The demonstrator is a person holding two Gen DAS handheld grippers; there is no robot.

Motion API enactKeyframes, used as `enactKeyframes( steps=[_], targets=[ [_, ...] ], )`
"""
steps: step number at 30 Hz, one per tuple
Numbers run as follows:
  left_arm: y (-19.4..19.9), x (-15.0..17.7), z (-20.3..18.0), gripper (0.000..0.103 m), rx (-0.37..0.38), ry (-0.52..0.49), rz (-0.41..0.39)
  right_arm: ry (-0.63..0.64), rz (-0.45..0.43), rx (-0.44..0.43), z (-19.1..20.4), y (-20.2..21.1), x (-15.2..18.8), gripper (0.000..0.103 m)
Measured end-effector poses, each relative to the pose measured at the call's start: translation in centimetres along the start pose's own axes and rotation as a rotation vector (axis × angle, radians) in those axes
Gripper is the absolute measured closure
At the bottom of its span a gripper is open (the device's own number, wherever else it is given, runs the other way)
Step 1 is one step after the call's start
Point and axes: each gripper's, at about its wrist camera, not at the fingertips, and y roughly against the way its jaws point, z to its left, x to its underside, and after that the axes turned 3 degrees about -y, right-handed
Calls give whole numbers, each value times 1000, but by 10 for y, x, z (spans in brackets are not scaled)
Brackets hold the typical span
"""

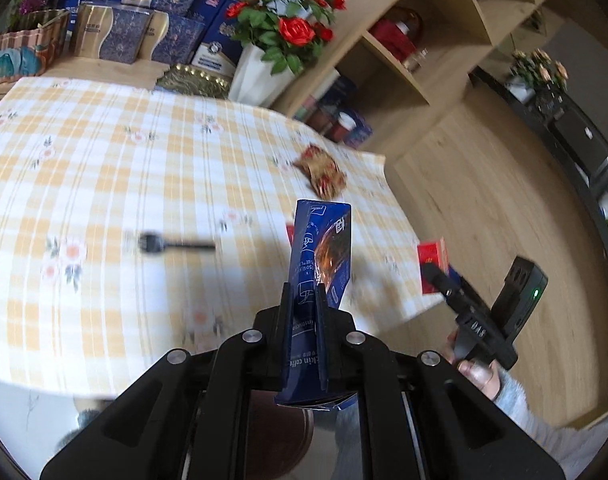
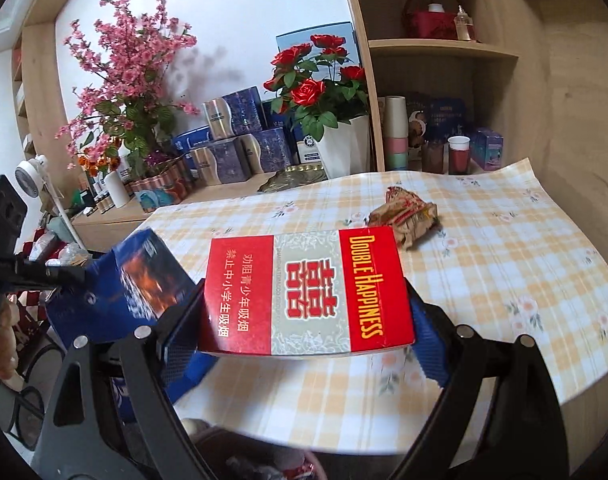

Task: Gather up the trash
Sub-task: 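Carry the blue box over the bin and open the left gripper while the right gripper holds the red box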

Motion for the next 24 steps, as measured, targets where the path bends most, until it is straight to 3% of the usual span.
enactKeyframes(
  steps=[12, 18, 24],
  targets=[
    [-13, 101, -16, 93, -17, -109, 164, -9, 26, -3, 12, 43, 47, 15],
    [-40, 131, -20, 93, -114, -223, 235, -24, 49, 1, 9, 45, 60, 15],
    [-72, 145, -13, 93, -177, -274, 303, -29, 75, 9, 5, 43, 73, 15]
  ],
)
